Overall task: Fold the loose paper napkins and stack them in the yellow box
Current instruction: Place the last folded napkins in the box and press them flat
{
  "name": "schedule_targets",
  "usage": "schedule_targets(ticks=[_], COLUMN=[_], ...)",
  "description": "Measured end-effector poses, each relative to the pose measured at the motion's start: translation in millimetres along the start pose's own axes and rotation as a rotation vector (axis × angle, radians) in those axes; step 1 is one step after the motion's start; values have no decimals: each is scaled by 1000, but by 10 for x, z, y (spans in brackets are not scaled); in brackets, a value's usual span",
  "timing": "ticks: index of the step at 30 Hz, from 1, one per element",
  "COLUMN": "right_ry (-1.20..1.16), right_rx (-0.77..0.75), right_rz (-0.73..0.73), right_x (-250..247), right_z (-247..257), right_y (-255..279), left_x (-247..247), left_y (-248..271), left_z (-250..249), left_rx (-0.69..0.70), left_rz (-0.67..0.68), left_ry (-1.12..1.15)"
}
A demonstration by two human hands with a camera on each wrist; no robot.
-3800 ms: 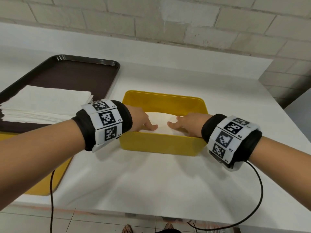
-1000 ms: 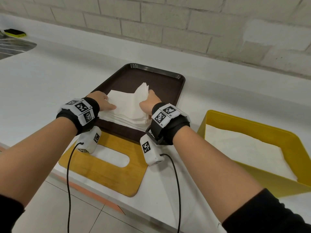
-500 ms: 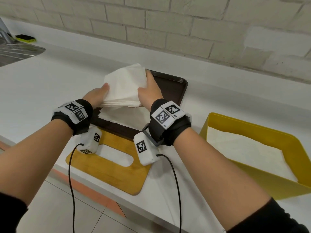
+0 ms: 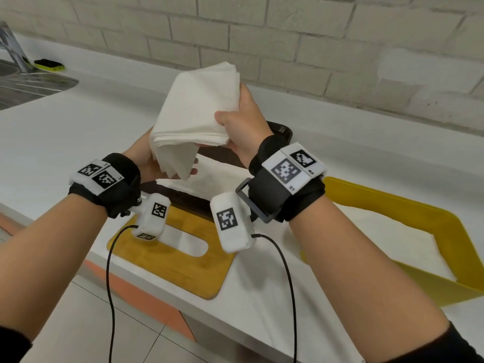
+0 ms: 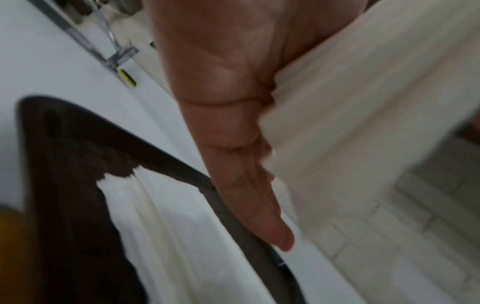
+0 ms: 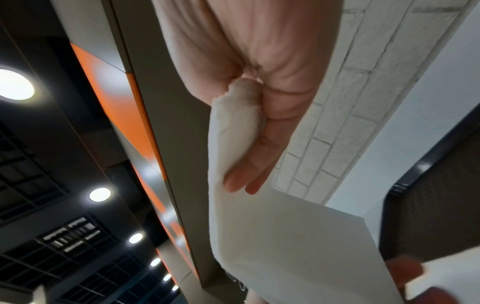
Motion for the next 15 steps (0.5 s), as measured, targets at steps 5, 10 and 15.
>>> schedule_targets(ticks=[5, 10, 15], right_ry=[-114, 13, 127], right_rx=[-11, -49, -84], right_rz=[44, 2, -77], right_x=[-40, -368, -944], right_z=[214, 300, 249], right_y=[91, 294, 732], left_x=[364, 573, 741], left_y=[194, 270, 503], left_z=[22, 66, 136], left_rx=[-49, -56, 46], left_rz=[183, 187, 219], left_ry=[297, 537, 443])
Point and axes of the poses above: each hand's wrist, its own y-axis away from the middle knuckle, its own x-axis out of the palm, z = x × y, the point moved 7 cm from there along -y, towards the middle knuckle, and after that the axes turned 11 degrees about y, right-handed, at the moved point
